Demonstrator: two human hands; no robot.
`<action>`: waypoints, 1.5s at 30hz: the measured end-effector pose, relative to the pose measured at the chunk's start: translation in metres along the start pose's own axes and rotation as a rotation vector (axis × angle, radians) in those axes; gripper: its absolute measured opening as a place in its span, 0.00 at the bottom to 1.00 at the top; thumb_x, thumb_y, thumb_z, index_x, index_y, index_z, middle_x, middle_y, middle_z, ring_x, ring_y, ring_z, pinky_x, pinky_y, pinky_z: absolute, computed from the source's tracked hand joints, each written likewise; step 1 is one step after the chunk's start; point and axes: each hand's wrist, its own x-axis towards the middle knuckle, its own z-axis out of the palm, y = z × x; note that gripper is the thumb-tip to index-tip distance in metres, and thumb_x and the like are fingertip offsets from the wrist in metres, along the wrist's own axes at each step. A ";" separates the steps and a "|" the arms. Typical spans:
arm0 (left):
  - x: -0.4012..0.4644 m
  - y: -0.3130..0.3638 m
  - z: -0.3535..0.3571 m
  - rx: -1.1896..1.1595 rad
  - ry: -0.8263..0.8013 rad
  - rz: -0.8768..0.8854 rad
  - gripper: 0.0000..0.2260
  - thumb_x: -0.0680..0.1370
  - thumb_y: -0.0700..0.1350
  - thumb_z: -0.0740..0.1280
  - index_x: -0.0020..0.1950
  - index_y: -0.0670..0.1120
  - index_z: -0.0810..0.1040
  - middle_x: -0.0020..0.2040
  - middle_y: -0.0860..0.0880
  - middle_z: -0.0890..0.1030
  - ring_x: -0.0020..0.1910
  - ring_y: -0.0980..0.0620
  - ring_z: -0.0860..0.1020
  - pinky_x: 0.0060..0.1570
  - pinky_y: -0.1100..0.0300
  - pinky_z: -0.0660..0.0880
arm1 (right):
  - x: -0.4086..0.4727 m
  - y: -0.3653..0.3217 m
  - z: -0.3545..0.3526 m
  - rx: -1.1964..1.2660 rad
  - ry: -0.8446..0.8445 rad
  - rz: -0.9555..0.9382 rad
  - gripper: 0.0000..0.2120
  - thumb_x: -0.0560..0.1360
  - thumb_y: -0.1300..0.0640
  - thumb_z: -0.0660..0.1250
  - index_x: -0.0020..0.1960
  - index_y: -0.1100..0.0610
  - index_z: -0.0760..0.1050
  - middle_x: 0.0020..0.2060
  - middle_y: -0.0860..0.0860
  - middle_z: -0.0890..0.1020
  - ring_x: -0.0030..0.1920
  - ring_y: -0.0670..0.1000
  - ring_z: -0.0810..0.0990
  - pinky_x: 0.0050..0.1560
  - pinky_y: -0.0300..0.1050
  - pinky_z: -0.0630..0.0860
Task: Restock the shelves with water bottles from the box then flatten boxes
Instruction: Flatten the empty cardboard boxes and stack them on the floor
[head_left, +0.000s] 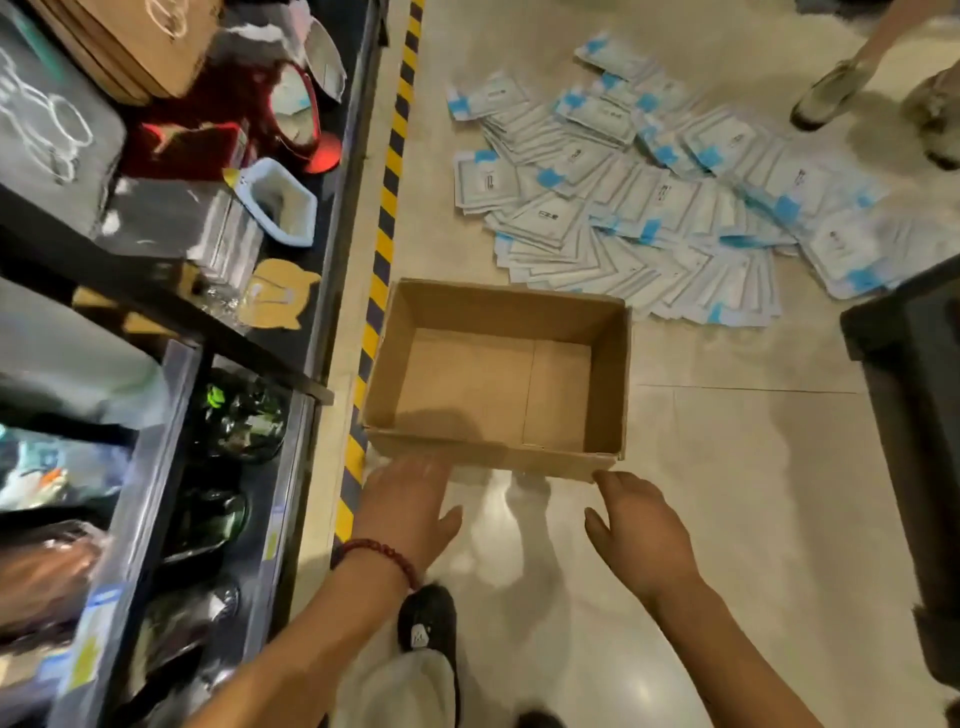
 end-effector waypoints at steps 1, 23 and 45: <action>0.013 -0.004 0.019 0.003 0.008 -0.007 0.21 0.78 0.57 0.60 0.68 0.50 0.66 0.64 0.51 0.72 0.63 0.50 0.70 0.61 0.56 0.68 | 0.015 0.006 0.017 -0.012 0.000 0.000 0.18 0.79 0.51 0.57 0.68 0.53 0.66 0.62 0.51 0.75 0.62 0.53 0.72 0.53 0.44 0.73; 0.211 -0.035 0.248 0.388 0.286 0.192 0.19 0.80 0.60 0.50 0.55 0.47 0.69 0.49 0.48 0.78 0.45 0.48 0.75 0.42 0.56 0.71 | 0.222 0.084 0.261 -0.315 0.663 -0.238 0.16 0.68 0.40 0.70 0.41 0.54 0.78 0.34 0.51 0.80 0.37 0.56 0.77 0.40 0.48 0.69; 0.152 -0.019 0.295 0.432 0.159 0.111 0.10 0.81 0.45 0.57 0.60 0.45 0.67 0.52 0.47 0.78 0.50 0.47 0.77 0.44 0.57 0.73 | 0.148 0.121 0.310 0.111 0.899 -0.085 0.25 0.70 0.43 0.68 0.57 0.62 0.75 0.56 0.61 0.75 0.58 0.60 0.71 0.54 0.56 0.72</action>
